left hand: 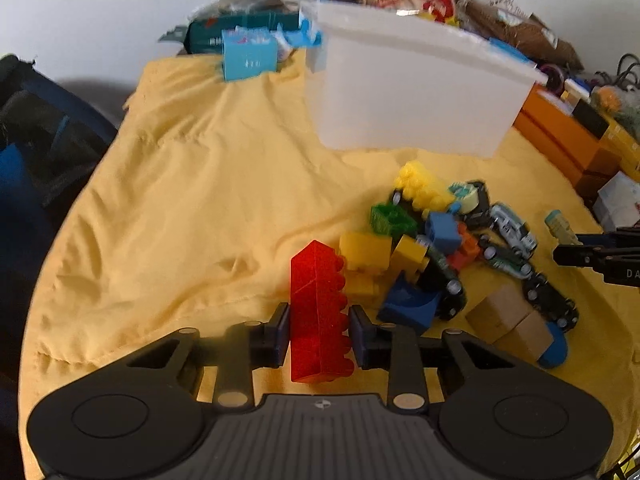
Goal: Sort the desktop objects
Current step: 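Grasp the olive toy figure with the right gripper while the left gripper grasps the red block, then carry both items over the white bin and open both grippers to drop them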
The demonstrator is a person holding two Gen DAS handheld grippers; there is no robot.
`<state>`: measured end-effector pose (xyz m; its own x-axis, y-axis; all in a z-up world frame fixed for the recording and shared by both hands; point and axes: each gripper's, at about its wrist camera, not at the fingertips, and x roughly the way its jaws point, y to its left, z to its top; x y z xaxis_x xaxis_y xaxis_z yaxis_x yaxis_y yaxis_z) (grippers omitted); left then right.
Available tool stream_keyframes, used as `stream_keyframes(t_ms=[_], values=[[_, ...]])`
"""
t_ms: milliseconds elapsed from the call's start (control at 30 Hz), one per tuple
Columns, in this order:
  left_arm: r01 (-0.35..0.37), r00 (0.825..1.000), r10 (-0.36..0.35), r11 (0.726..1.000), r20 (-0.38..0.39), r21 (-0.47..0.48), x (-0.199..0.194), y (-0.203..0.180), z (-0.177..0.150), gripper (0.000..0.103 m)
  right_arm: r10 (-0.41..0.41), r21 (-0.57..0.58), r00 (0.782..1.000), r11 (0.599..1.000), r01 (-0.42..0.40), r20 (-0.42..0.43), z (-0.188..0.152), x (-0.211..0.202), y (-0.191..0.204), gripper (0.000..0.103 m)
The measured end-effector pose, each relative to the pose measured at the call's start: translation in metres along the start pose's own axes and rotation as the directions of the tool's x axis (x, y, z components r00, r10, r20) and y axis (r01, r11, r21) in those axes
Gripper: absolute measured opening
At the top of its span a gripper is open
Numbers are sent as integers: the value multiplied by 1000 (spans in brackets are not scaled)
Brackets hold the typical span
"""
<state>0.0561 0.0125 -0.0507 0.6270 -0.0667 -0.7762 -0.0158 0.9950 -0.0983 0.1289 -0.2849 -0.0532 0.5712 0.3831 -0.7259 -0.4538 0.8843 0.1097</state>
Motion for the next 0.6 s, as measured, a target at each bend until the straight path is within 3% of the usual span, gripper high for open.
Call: stream_keyframes(t_ms=[233,433,600], values=[[27,994,-29,999,109,20,-33,-12,32,34,20,18,993,1000,-22,116,34,-26,2,41],[59,984,-62,998,169,19,-48,-24,79,34,43,-8,975,999,-42,217,81,-42,6,41],[74,978,-80,996,192,40,-51,-32,125,34,74,-14,966,997,-73,249,120,-45,4,41]])
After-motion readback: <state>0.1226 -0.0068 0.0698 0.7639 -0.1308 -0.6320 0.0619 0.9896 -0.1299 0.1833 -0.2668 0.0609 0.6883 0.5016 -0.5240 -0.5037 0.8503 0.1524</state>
